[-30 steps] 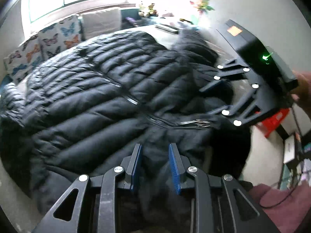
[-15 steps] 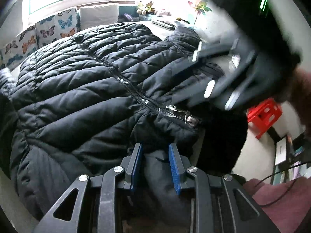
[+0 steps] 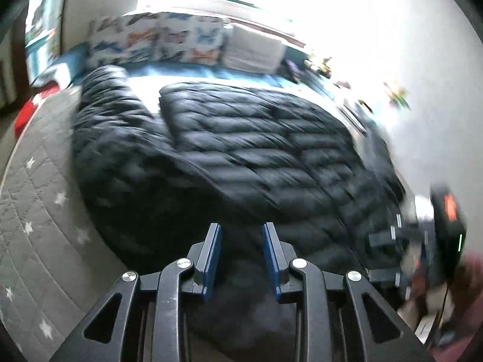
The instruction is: Fold large clothes
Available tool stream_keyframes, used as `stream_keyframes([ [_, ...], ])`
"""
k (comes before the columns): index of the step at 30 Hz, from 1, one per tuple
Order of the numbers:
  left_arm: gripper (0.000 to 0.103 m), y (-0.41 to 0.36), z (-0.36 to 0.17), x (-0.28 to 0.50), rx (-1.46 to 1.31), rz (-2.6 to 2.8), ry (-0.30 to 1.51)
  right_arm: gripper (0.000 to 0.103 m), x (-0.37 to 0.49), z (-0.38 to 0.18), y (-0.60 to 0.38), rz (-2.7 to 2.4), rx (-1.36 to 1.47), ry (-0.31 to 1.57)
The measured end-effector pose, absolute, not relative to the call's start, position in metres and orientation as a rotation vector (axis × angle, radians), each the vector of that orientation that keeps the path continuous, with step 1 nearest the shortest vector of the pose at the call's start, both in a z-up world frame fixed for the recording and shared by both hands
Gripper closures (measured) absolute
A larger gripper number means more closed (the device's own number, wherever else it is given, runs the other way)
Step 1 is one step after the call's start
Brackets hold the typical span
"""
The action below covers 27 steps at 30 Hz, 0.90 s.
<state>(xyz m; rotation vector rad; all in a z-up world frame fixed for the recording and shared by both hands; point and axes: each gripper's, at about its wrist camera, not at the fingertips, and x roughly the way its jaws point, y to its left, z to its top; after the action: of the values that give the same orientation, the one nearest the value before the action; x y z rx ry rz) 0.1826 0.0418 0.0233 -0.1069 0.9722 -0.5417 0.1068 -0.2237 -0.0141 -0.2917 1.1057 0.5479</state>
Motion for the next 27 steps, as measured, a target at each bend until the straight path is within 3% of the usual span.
stream_keyframes([
  [6, 0.072, 0.06, 0.007, 0.259, -0.193, -0.539, 0.993, 0.031, 0.101, -0.017, -0.227, 0.576, -0.263, 1.12],
  [13, 0.072, 0.057, -0.051, 0.317, -0.309, -0.514, 1.104, 0.02, 0.102, -0.018, -0.217, 0.591, -0.303, 1.119],
  [20, 0.071, 0.077, -0.003, 0.325, -0.288, -0.526, 1.013, 0.017, 0.1, -0.02, -0.219, 0.601, -0.284, 1.128],
  [21, 0.067, 0.087, 0.006, 0.333, -0.264, -0.47, 0.987, 0.017, 0.099, -0.02, -0.217, 0.601, -0.286, 1.129],
  [23, 0.039, 0.102, 0.013, 0.343, -0.265, -0.386, 0.961, 0.015, 0.101, -0.021, -0.218, 0.599, -0.287, 1.128],
  [25, 0.028, 0.118, 0.013, 0.363, -0.269, -0.289, 0.955, 0.015, 0.101, -0.022, -0.217, 0.598, -0.285, 1.128],
  [27, 0.028, 0.137, 0.005, 0.384, -0.305, -0.209, 0.968, 0.015, 0.102, -0.023, -0.217, 0.599, -0.278, 1.13],
])
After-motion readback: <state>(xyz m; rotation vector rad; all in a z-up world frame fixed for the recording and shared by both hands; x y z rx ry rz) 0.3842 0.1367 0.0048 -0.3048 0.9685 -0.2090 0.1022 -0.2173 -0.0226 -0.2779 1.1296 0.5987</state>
